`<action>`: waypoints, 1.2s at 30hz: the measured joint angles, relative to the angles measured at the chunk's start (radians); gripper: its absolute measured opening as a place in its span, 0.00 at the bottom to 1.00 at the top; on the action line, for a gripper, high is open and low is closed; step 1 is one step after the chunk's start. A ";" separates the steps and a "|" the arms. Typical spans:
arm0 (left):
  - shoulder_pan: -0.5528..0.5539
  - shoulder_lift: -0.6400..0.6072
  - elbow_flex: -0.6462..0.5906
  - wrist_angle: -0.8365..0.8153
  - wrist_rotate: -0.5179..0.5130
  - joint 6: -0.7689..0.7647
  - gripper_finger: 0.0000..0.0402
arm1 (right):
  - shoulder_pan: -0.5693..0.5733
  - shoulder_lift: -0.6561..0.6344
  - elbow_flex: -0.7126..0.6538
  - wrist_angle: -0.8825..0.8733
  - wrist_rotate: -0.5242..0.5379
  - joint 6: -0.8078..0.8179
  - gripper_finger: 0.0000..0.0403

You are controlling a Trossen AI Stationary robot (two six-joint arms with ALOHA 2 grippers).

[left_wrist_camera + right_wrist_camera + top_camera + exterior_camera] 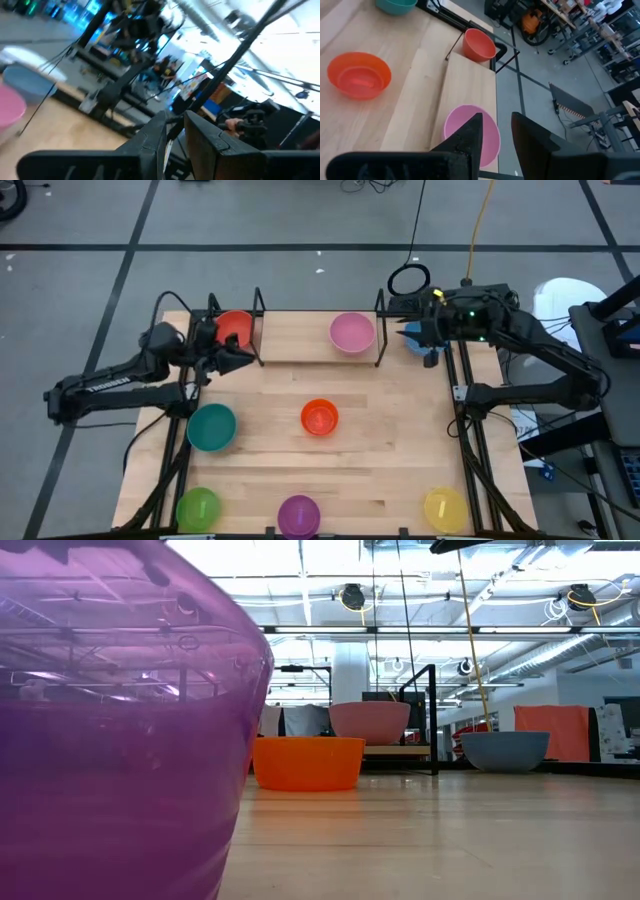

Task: Place and stack bowls onto a shelf
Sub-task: Stack the dark green bowl on top of the pink bowl on the shelf

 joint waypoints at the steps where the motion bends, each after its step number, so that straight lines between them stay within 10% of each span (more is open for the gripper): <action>1: -0.006 0.000 0.004 0.002 -0.001 0.013 0.18 | 0.000 -0.006 0.000 -0.008 0.000 0.000 0.24; 19: -0.059 0.228 0.658 -1.177 -0.309 0.365 0.18 | 0.000 -0.052 0.000 -0.061 -0.002 0.090 0.24; 36: -0.301 0.454 0.732 -1.744 -0.432 -0.402 0.18 | 0.000 -0.061 0.000 -0.057 -0.002 0.082 0.24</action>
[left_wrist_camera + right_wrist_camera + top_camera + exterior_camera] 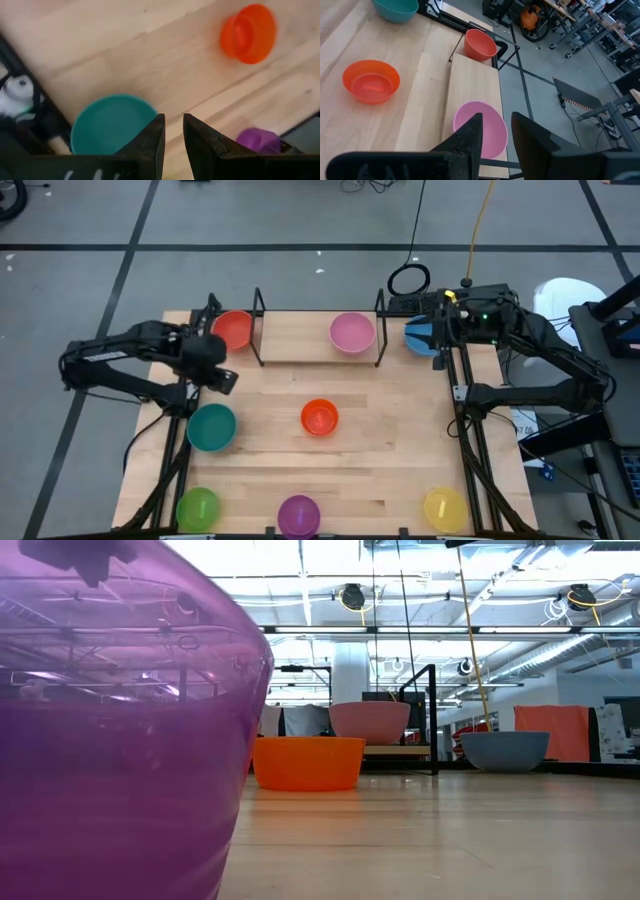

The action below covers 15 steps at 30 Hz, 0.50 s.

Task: Place and stack bowls onto a shelf
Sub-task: Stack the dark green bowl on top of the pink bowl on the shelf

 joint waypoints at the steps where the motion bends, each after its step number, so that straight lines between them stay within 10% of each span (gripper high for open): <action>1: -0.020 0.017 0.000 0.001 -0.007 -0.022 0.18 | 0.000 -0.001 0.000 0.000 0.000 0.000 0.24; 15: -0.266 0.237 -0.002 -0.074 -0.023 -0.378 0.18 | 0.000 -0.017 0.000 0.000 0.000 -0.002 0.24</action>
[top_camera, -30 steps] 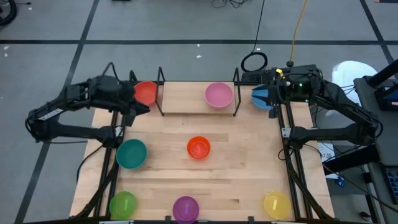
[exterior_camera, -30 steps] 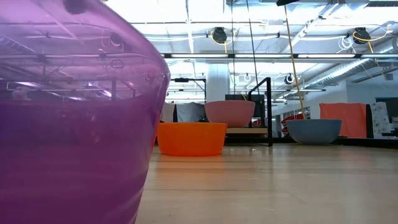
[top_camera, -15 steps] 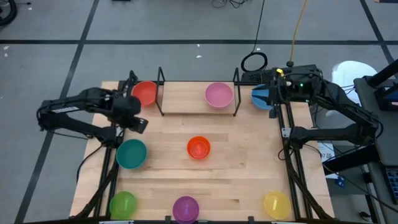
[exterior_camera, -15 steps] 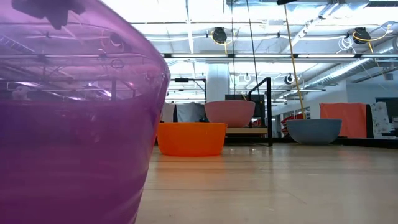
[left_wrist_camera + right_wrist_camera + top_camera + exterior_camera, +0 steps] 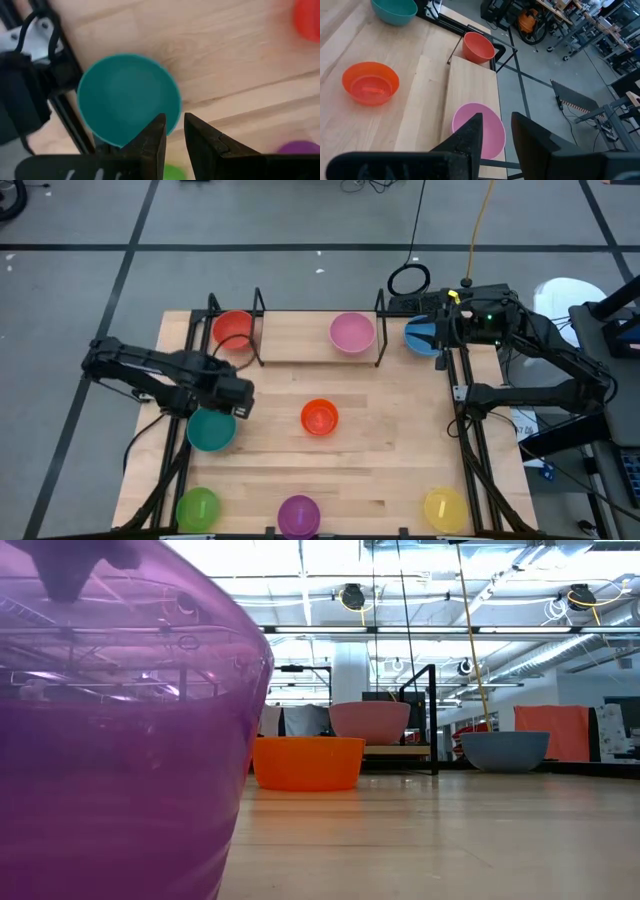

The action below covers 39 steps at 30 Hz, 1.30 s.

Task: Place and stack bowls onto a shelf
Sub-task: Stack the dark green bowl on top of the pink bowl on the shelf

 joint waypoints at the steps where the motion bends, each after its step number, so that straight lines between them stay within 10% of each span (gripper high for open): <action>1: -0.013 0.008 -0.007 0.007 0.000 -0.025 0.18 | 0.000 -0.002 0.000 0.000 0.000 0.000 0.24; 39: -0.081 -0.002 -0.494 0.532 0.117 -0.156 0.18 | 0.000 -0.019 0.000 0.000 0.001 0.026 0.24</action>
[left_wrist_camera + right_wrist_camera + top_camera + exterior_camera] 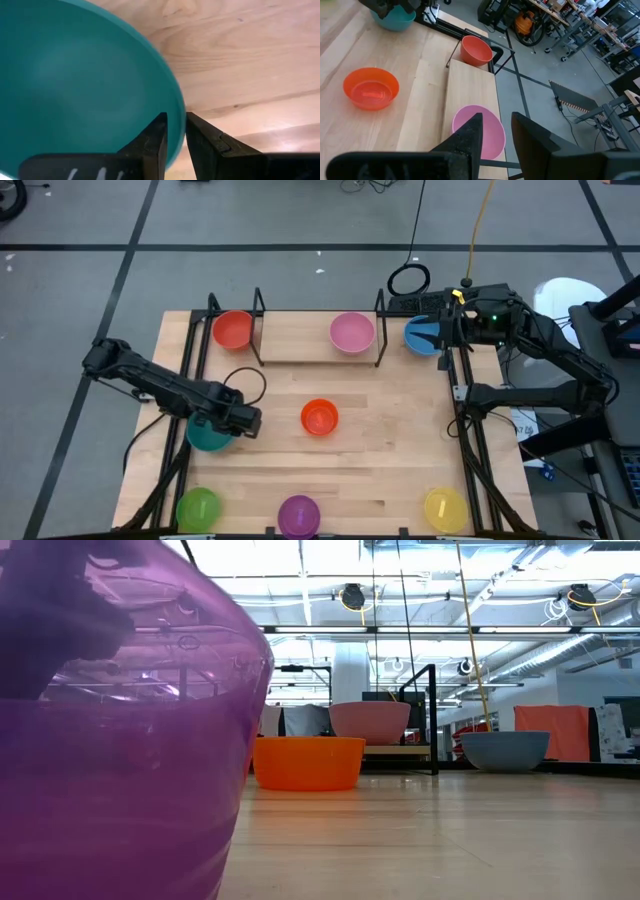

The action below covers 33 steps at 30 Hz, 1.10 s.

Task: Place and stack bowls onto a shelf
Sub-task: Stack the dark green bowl on top of the pink bowl on the shelf

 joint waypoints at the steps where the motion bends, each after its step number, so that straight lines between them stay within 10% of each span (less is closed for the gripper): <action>1: 0.000 0.000 -0.012 0.001 0.000 -0.001 0.18 | 0.000 0.000 0.000 0.000 0.000 0.000 0.24; 21: 0.000 -0.002 -0.097 0.003 -0.005 0.081 0.03 | 0.000 0.000 0.000 0.005 0.000 0.000 0.24; 33: 0.041 0.001 0.104 -0.006 -0.121 0.252 0.01 | 0.000 0.000 0.000 0.045 0.000 0.000 0.24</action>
